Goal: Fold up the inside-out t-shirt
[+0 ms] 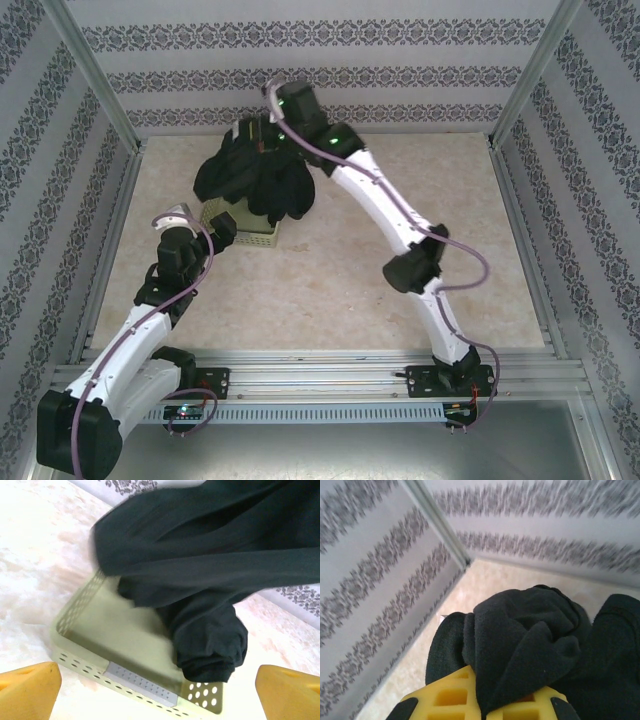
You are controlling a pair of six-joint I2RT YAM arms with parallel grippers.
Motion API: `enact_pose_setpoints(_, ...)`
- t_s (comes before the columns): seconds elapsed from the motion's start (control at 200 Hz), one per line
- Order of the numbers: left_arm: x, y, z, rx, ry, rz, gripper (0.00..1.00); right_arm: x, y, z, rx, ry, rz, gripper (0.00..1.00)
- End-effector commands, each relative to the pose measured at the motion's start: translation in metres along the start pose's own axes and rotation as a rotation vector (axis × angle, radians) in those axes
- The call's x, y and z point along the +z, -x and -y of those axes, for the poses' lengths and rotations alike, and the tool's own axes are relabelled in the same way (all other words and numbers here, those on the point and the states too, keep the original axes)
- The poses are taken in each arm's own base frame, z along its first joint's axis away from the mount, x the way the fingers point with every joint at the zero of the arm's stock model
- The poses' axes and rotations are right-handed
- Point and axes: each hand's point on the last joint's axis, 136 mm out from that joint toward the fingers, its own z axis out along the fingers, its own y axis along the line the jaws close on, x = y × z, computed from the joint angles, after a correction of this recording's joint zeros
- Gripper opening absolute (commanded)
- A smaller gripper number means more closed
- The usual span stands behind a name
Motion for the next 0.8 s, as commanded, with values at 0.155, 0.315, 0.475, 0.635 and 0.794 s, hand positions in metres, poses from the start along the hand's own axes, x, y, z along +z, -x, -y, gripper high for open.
enact_pose_setpoints(0.155, 0.003, 0.003, 0.052, 0.061, -0.159, -0.06, 1.0, -0.149, 0.07, 0.032, -0.057, -0.205, 0.238, 0.0)
enact_pose_setpoints(0.315, 0.005, -0.01, 0.091, 0.123, -0.257, -0.114, 1.0, -0.223, 0.074, 0.057, -0.072, -0.295, 0.316, 0.0)
enact_pose_setpoints(0.475, 0.008, -0.034, 0.142, 0.207, -0.343, -0.183, 1.0, -0.24, 0.032, 0.113, -0.007, -0.413, 0.272, 0.0)
enact_pose_setpoints(0.635, 0.031, -0.067, 0.164, 0.213, -0.337, -0.283, 0.99, -0.213, -0.046, 0.17, 0.122, -0.461, 0.158, 0.0)
enact_pose_setpoints(0.794, 0.06, -0.108, 0.173, 0.211, -0.312, -0.42, 0.95, -0.161, -0.152, 0.216, 0.233, -0.51, -0.053, 0.0)
